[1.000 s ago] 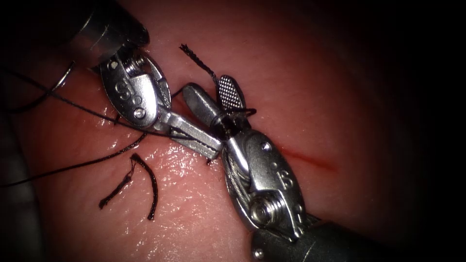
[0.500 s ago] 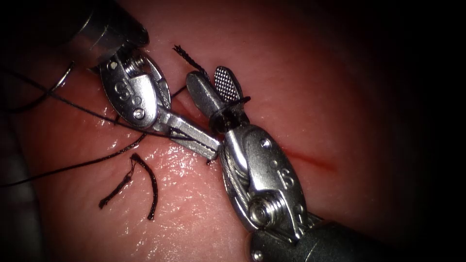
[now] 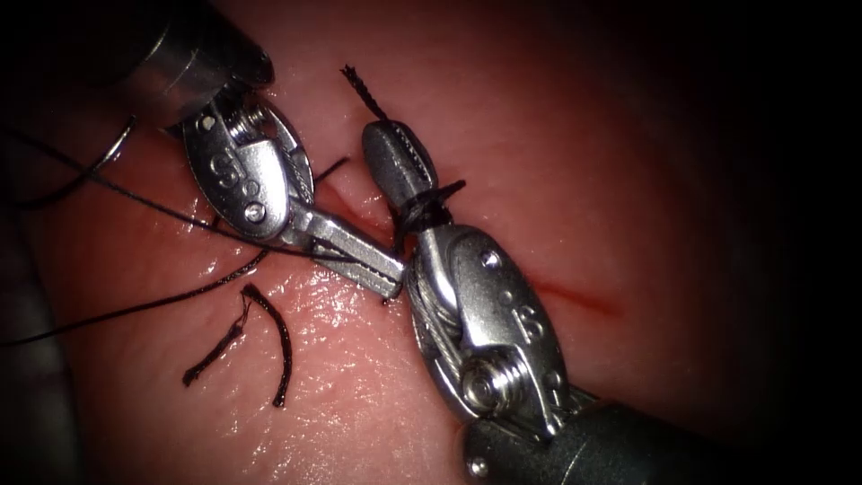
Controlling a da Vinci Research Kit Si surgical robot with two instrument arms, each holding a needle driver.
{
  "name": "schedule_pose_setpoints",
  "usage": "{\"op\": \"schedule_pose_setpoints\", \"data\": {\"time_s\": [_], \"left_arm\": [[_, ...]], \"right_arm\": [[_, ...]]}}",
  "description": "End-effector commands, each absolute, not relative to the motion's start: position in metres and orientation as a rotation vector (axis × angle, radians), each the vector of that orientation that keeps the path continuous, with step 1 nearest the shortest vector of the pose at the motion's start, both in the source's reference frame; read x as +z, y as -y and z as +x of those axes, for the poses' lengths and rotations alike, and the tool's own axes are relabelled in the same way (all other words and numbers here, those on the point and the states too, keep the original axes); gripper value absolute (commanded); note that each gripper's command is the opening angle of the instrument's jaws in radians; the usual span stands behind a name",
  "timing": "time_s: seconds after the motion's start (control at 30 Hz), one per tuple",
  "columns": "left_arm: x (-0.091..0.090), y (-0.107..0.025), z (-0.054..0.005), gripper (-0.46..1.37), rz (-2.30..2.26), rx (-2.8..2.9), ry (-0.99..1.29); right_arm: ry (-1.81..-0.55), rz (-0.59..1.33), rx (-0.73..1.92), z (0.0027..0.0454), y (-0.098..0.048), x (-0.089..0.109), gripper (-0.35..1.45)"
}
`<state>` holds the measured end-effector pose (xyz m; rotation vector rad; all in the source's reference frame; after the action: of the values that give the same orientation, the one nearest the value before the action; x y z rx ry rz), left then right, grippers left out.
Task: Wound Closure
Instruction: Grab the short tail with the right gripper, then pull the right gripper down and the left gripper up to tighten the suture
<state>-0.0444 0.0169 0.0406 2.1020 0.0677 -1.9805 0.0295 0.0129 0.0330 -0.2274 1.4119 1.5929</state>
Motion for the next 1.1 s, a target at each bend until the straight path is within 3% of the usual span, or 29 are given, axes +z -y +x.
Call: {"op": "schedule_pose_setpoints", "data": {"time_s": [0.03, 1.1], "left_arm": [[0.041, -0.017, -0.0444, -0.35, 2.099, -1.978, -0.07], [0.043, -0.03, -0.0431, -0.35, 2.106, -2.166, -0.05]], "right_arm": [[-1.407, -0.219, 1.606, 0.0295, -0.013, 0.033, -0.35], [-1.305, -0.123, 1.586, 0.0261, -0.009, 0.034, -0.35]]}}
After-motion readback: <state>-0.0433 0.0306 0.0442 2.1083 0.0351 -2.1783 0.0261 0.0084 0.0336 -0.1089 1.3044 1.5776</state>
